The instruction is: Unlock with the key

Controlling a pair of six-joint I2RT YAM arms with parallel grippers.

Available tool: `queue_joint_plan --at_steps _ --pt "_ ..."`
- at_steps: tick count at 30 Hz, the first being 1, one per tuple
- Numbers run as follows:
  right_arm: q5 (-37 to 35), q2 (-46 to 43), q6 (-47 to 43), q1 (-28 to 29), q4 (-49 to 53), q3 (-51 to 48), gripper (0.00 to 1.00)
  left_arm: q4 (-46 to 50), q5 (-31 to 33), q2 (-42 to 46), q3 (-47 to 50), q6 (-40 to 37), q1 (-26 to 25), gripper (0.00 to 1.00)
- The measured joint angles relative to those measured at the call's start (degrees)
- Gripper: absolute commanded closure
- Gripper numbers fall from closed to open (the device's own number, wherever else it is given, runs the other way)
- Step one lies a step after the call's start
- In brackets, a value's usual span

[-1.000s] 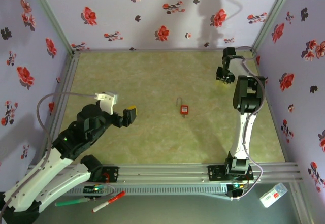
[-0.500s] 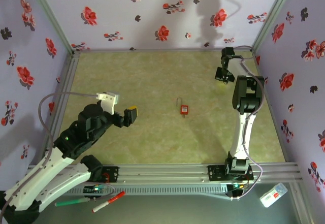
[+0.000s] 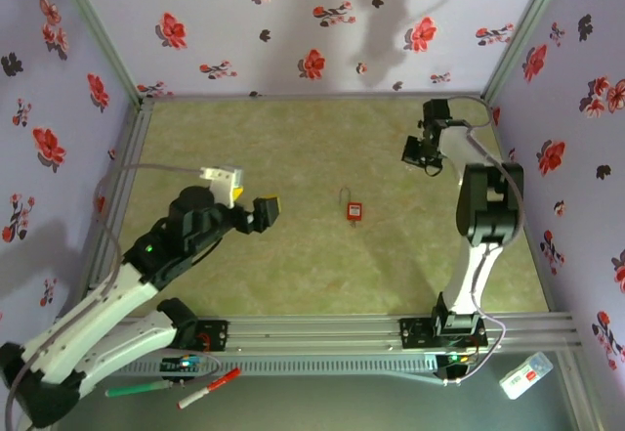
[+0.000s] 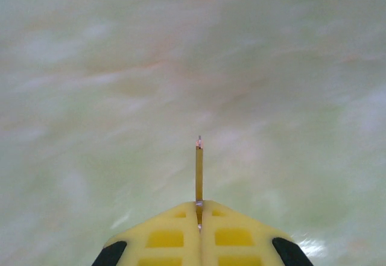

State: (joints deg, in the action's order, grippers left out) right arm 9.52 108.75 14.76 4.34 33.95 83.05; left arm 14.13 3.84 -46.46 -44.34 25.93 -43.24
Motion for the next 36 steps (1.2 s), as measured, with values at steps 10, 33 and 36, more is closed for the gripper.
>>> queue_joint_plan --at_steps 10,33,36 --pt "17.88 -33.22 -2.34 22.34 -10.16 -19.91 1.0 -16.59 -11.82 -21.51 -9.31 10.71 0.68 0.11" --pt "26.82 -35.93 -2.32 29.0 -9.51 -22.93 1.0 -31.56 -24.55 -27.34 -0.61 14.91 1.49 0.32" --pt "27.47 -36.06 -2.32 29.05 -9.51 -22.93 1.0 -33.51 -25.44 -27.87 0.31 15.58 1.53 0.34"
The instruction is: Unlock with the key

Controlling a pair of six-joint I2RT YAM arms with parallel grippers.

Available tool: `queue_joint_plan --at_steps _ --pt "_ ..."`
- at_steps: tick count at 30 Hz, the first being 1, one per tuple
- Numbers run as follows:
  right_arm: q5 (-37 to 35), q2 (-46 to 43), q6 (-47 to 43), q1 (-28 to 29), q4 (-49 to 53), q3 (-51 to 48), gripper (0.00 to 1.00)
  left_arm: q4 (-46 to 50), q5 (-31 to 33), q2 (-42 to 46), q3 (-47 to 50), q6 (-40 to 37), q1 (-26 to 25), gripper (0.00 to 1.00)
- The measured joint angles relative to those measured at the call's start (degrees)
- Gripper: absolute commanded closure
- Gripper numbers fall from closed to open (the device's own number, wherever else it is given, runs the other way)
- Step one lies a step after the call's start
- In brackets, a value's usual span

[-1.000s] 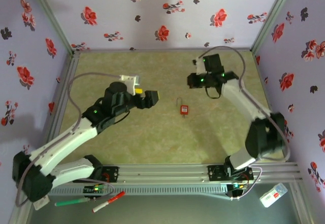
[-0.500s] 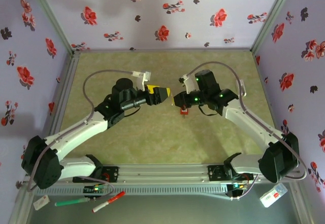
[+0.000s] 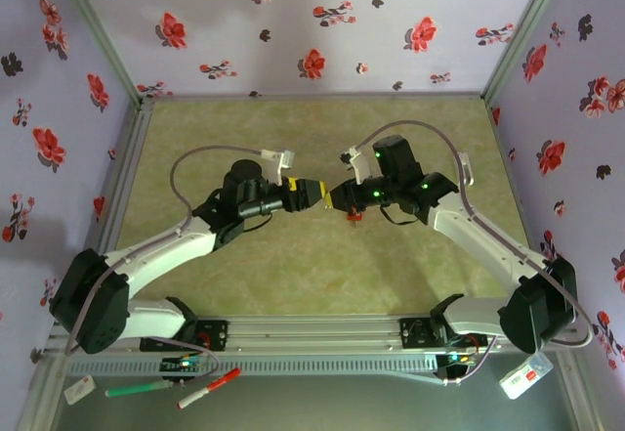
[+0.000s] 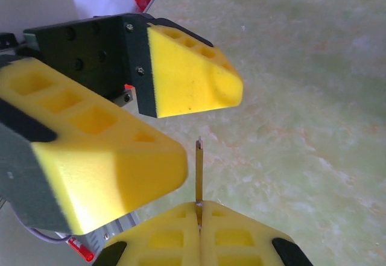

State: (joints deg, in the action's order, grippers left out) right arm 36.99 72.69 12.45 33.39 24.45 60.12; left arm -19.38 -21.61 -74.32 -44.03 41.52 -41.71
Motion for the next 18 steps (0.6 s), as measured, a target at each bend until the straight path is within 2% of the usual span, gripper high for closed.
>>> queue_joint_plan --at_steps 8,18 --pt "1.07 0.0 0.09 0.04 -0.2 0.0 1.0 -7.78 -3.3 -2.51 1.42 2.89 0.13 0.45" --pt "1.31 0.31 0.2 0.04 -0.24 -0.17 1.0 -14.95 -8.02 -4.68 2.1 6.6 0.15 0.86"
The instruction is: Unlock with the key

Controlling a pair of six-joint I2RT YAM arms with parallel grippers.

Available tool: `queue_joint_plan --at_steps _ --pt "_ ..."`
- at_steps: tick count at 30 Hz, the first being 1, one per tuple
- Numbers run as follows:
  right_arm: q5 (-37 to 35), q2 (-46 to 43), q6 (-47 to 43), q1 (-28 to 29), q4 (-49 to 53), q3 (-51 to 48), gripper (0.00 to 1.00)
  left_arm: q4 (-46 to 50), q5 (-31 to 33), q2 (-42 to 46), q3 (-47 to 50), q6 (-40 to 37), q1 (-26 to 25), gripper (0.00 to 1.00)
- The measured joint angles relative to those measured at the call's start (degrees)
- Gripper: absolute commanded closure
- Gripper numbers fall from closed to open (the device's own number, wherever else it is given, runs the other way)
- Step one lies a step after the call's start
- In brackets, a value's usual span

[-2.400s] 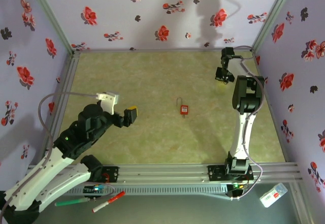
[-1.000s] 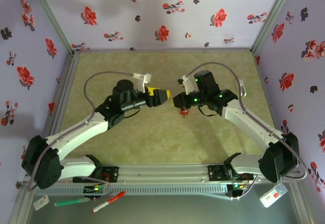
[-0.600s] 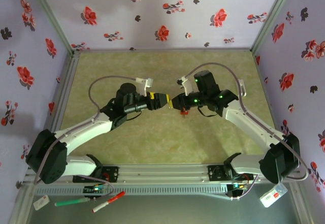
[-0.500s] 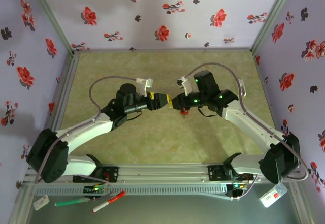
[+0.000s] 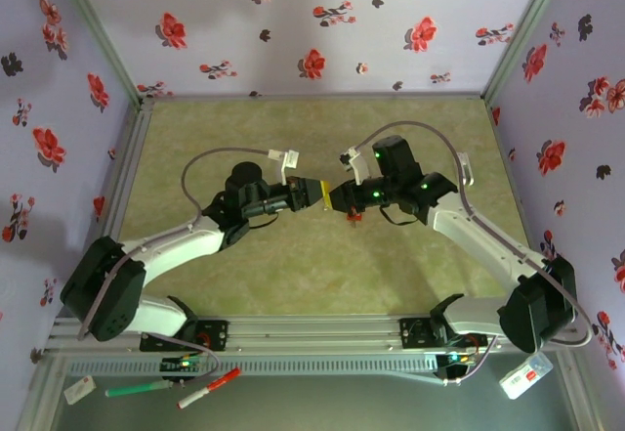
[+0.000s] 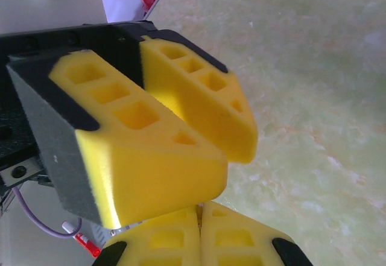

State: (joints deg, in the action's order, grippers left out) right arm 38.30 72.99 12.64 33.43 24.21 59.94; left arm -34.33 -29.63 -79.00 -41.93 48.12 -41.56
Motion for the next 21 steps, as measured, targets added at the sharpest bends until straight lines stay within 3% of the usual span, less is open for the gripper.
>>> queue_joint_plan --at_steps 3,9,11,16,21 --pt "-0.04 0.57 0.0 0.0 -0.17 0.0 1.0 -1.14 -0.81 -0.44 0.15 1.16 0.02 1.0" --pt "0.42 1.95 0.0 0.0 -0.39 0.0 0.98 -1.86 -1.31 -0.55 1.31 2.38 0.35 1.0" --pt "0.52 2.54 0.02 0.0 -0.37 0.0 0.87 -1.95 -1.27 -0.55 1.86 2.51 0.39 1.0" --pt "-0.42 3.69 1.33 -0.02 -0.46 0.0 0.44 -1.44 -1.05 0.11 2.86 2.58 0.61 1.0" --pt "-2.14 3.74 3.5 -0.37 -2.23 0.0 0.29 -0.09 0.85 2.38 2.91 2.56 1.14 1.0"
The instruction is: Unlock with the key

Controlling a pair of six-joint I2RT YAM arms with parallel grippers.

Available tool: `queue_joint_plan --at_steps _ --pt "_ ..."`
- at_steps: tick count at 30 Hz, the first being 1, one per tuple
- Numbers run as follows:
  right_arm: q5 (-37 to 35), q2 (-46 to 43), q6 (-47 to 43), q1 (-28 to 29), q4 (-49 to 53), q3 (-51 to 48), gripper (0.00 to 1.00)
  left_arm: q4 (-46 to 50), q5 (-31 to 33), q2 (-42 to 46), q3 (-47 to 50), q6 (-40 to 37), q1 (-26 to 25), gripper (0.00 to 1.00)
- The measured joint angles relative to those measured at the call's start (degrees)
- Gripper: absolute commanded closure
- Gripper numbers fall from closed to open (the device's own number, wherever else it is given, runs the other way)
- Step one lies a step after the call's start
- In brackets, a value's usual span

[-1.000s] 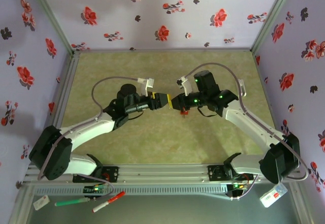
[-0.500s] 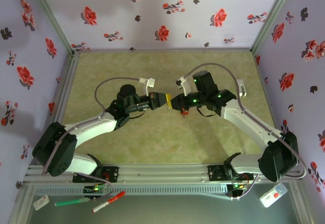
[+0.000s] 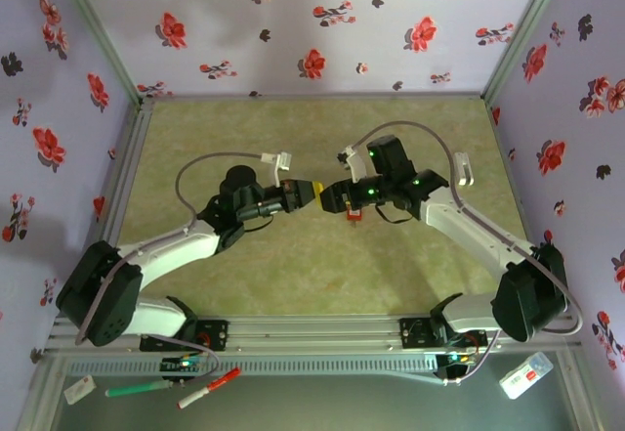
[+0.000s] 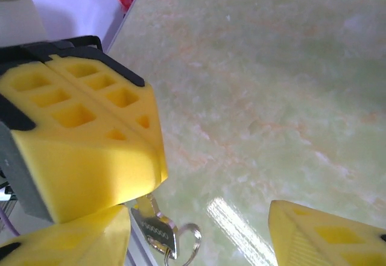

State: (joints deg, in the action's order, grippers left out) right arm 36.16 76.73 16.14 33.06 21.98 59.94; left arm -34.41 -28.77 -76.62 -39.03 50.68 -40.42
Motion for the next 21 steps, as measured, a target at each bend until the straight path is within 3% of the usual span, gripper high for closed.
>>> queue_joint_plan --at_steps 6,11,21 --pt "-2.67 -0.9 3.98 -0.46 -5.25 -1.79 0.24 4.66 4.68 2.91 0.46 0.0 1.2 1.0" --pt "-2.82 -4.72 11.34 -0.55 -16.72 -10.16 0.18 6.32 9.9 5.53 1.99 0.11 1.75 1.0" --pt "-1.33 -4.9 30.67 -0.39 -43.71 -16.92 0.2 -4.9 16.76 8.5 7.65 2.58 1.81 1.0"
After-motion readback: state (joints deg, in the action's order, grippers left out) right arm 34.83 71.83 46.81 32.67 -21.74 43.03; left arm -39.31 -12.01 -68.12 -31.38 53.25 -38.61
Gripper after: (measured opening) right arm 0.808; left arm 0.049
